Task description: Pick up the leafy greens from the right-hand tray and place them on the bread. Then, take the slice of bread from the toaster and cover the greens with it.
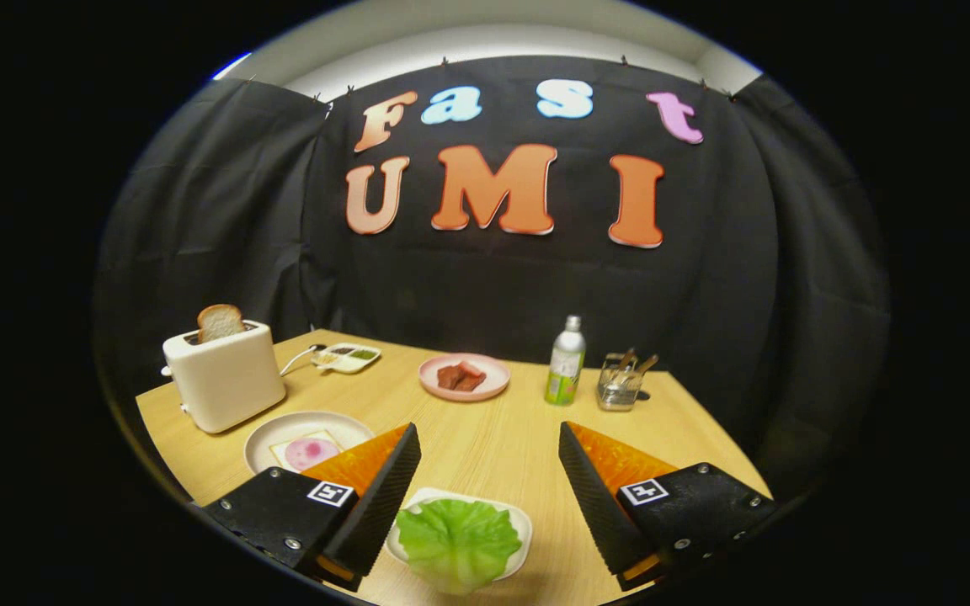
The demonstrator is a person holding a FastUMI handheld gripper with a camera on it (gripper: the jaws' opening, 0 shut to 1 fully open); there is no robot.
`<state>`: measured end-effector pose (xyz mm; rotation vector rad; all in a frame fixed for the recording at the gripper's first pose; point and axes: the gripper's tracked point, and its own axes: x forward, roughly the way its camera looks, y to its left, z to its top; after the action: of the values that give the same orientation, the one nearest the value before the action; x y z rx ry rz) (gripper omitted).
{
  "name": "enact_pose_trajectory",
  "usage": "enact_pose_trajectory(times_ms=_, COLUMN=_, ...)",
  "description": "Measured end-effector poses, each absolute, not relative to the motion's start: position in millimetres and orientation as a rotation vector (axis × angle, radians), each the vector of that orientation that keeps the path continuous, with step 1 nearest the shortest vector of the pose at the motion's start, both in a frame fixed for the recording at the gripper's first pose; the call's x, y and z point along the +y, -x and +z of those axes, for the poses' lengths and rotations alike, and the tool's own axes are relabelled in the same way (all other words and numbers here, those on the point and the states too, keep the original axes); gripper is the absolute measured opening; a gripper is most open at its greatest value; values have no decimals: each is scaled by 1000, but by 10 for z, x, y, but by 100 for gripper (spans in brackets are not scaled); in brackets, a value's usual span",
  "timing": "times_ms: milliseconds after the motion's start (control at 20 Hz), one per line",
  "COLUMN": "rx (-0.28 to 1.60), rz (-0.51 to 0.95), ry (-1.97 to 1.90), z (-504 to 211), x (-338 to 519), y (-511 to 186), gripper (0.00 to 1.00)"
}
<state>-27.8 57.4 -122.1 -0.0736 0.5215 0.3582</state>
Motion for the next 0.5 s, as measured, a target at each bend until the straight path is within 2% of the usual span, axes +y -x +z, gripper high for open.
enact_pose_trajectory(times_ms=250, rx=726, rz=365, ry=124, z=-1704, x=515, y=381, gripper=99)
enact_pose_trajectory(times_ms=500, rx=917, rz=444, ry=127, z=-2061, x=645, y=610, gripper=99)
